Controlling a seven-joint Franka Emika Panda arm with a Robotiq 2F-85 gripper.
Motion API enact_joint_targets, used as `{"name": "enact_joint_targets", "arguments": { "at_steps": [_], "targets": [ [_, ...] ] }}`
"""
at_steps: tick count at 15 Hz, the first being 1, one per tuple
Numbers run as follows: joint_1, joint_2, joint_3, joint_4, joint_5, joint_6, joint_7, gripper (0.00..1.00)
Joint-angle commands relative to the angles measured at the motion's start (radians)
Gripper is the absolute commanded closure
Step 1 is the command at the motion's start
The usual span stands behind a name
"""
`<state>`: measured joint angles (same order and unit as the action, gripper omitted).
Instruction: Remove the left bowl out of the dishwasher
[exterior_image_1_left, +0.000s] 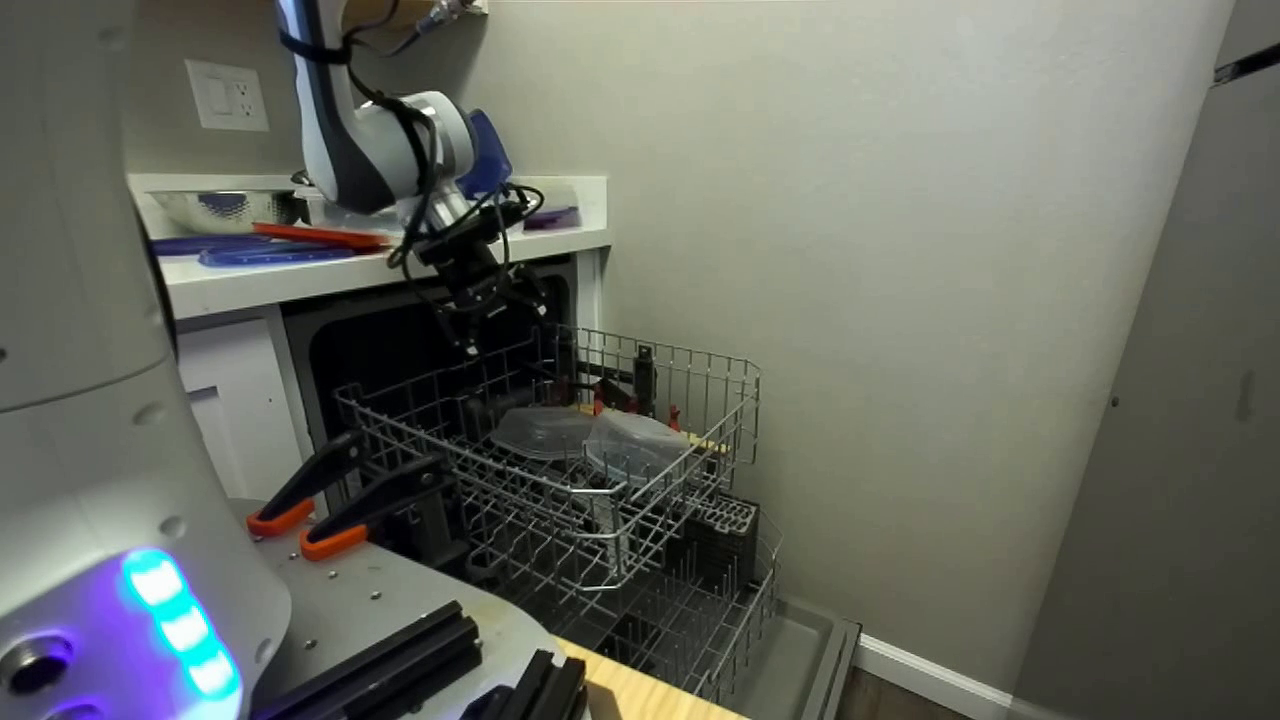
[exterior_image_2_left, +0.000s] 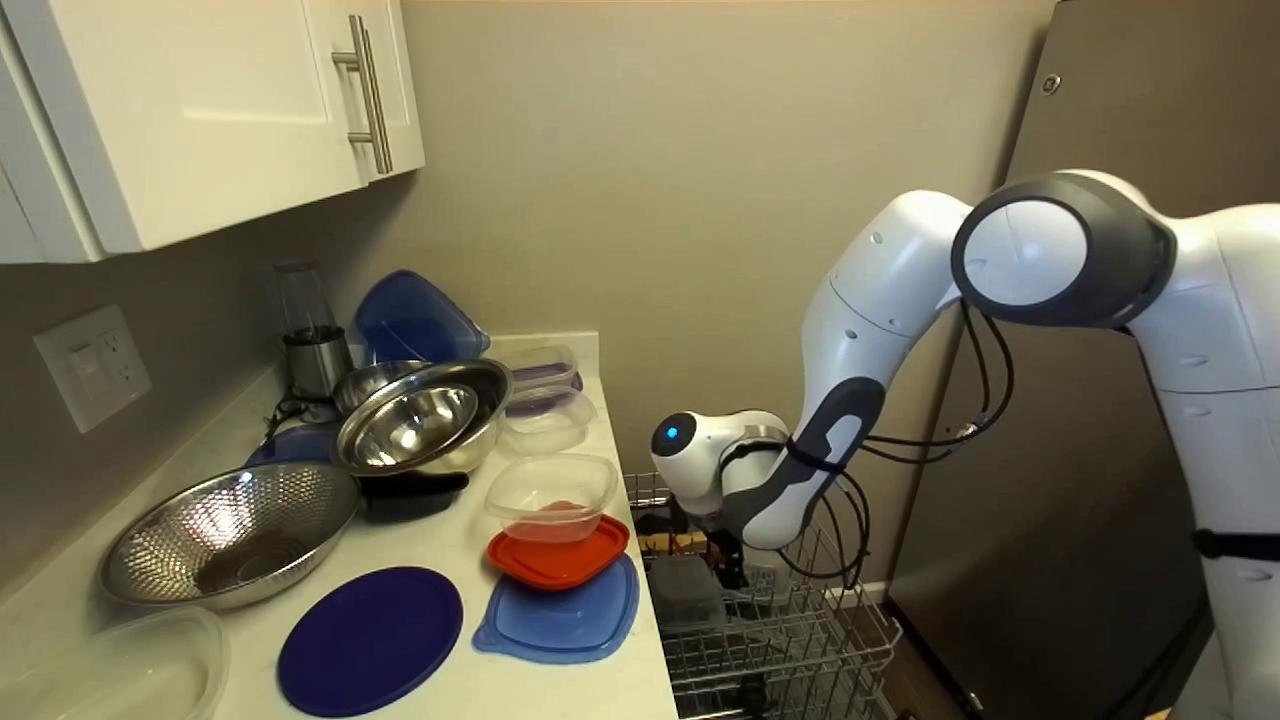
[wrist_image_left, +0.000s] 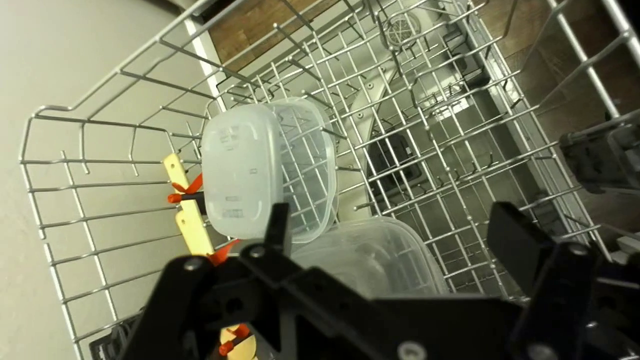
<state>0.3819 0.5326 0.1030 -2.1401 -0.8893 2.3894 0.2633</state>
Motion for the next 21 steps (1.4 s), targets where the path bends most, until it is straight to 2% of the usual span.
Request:
{"name": "enact_joint_targets", "arguments": {
  "at_steps": [1, 7, 13, 19, 21],
  "targets": [
    [0.057, 0.013, -0.042, -0.005, -0.176, 0.002, 0.184, 0.0],
    [0.04, 0.03, -0.015, -0.012, -0.369, 0.006, 0.414, 0.0],
    [-0.029, 0.024, 0.002, -0.052, -0.498, 0.128, 0.568, 0.0],
    [-0.076, 0.023, 0.018, -0.071, -0.664, 0.148, 0.676, 0.0],
    [-0.107, 0.005, 0.046, -0.096, -0.636, 0.16, 0.643, 0.0]
  ]
}}
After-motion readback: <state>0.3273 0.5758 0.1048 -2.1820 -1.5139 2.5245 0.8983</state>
